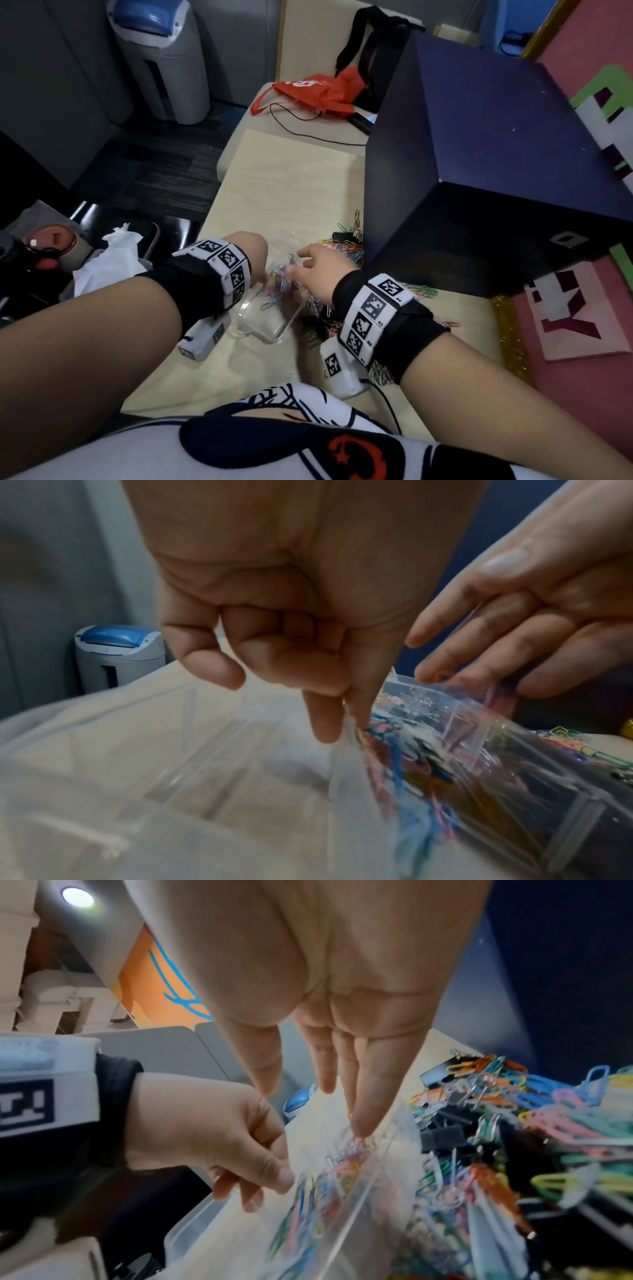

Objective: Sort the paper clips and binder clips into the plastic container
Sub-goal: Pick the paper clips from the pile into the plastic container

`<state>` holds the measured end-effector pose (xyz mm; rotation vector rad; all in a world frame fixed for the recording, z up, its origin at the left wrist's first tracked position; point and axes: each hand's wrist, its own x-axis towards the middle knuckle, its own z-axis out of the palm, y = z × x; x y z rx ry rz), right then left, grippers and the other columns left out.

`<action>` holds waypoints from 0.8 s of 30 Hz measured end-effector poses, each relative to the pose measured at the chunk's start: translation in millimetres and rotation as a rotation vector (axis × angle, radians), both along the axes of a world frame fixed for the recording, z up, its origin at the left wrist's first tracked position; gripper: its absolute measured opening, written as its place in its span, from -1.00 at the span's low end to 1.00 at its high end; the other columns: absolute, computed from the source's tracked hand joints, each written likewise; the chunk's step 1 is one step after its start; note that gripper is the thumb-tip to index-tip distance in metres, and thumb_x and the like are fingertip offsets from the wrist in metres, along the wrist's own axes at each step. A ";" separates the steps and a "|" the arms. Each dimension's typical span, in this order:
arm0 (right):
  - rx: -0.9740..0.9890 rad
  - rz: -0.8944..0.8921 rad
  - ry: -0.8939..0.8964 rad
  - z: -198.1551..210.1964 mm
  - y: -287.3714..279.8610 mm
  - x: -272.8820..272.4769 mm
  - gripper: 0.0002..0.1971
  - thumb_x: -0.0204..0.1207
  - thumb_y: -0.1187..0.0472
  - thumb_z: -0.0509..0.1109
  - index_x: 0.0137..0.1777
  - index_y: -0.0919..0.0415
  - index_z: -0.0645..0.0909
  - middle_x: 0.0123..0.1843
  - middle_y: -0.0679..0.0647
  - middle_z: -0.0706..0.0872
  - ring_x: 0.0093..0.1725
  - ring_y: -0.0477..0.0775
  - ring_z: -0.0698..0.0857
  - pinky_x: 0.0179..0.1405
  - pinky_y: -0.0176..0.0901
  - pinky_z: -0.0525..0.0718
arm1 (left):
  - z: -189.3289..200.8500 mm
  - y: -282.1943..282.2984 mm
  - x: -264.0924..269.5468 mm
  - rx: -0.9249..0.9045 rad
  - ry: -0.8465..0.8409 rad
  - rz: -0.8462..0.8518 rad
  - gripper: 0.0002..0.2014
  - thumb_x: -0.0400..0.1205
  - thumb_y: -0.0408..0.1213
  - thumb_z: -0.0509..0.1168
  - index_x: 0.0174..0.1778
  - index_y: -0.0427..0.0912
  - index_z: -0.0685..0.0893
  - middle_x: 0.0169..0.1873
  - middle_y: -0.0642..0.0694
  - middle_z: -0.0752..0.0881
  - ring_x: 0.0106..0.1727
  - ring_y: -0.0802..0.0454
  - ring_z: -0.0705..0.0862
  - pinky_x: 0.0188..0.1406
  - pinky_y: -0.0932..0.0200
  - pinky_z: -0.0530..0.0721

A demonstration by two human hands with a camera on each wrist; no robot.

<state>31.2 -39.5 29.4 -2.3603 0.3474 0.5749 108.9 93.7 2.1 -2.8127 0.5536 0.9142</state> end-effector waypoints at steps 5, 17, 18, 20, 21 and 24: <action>0.003 -0.117 -0.096 1.0 -34.0 -7.3 -0.74 0.62 0.10 0.29 0.27 0.01 0.61 0.23 0.01 0.71 0.14 0.05 0.68 0.21 -0.15 0.62 | 2.8 -1.4 -0.3 0.033 -0.022 0.029 -0.73 0.57 -0.08 0.36 -0.34 -0.18 0.72 -0.40 -0.09 0.66 -0.27 -0.08 0.67 -0.18 0.13 0.60; -0.421 0.207 0.092 -49.4 -87.2 -58.8 -0.27 0.49 0.42 0.19 0.63 -0.07 0.17 0.64 -0.02 0.20 0.57 0.16 0.21 0.54 0.03 0.31 | -2.0 3.9 8.0 0.023 -0.151 0.152 -0.70 0.60 -0.06 0.32 -0.26 -0.25 0.70 -0.21 -0.16 0.75 -0.10 -0.16 0.74 -0.19 0.08 0.63; -0.442 0.200 0.093 -50.9 -89.1 -61.8 -0.33 0.52 0.37 0.20 0.61 -0.04 0.21 0.60 0.00 0.26 0.53 0.17 0.25 0.50 0.03 0.35 | -3.6 4.5 7.7 0.001 -0.166 0.152 -0.73 0.61 -0.08 0.29 -0.15 -0.25 0.72 -0.13 -0.16 0.75 -0.04 -0.15 0.74 -0.19 0.09 0.61; -0.467 0.191 0.117 -49.4 -96.2 -66.0 -0.45 0.57 0.28 0.22 0.55 -0.03 0.32 0.51 0.03 0.35 0.48 0.20 0.32 0.44 0.06 0.42 | -2.0 4.7 6.7 -0.074 -0.216 0.169 -0.74 0.63 -0.10 0.26 0.02 -0.24 0.66 -0.01 -0.19 0.72 0.00 -0.17 0.71 -0.19 0.07 0.59; -0.463 0.172 0.123 -46.1 -100.2 -67.8 -0.52 0.58 0.23 0.22 0.50 -0.04 0.40 0.47 0.03 0.38 0.45 0.19 0.36 0.42 0.06 0.45 | 0.7 2.5 5.0 -0.130 -0.247 0.184 -0.72 0.63 -0.08 0.26 0.08 -0.23 0.61 0.03 -0.21 0.68 0.01 -0.20 0.69 -0.14 0.04 0.61; -0.424 0.015 0.067 -40.0 -113.7 -71.2 -0.67 0.59 0.17 0.22 0.32 -0.06 0.58 0.35 0.05 0.48 0.32 0.15 0.52 0.36 0.00 0.52 | 16.0 -16.7 -6.8 -0.272 -0.312 0.138 -0.74 0.62 -0.09 0.23 0.13 -0.17 0.53 0.08 -0.21 0.56 0.02 -0.24 0.64 0.03 -0.10 0.67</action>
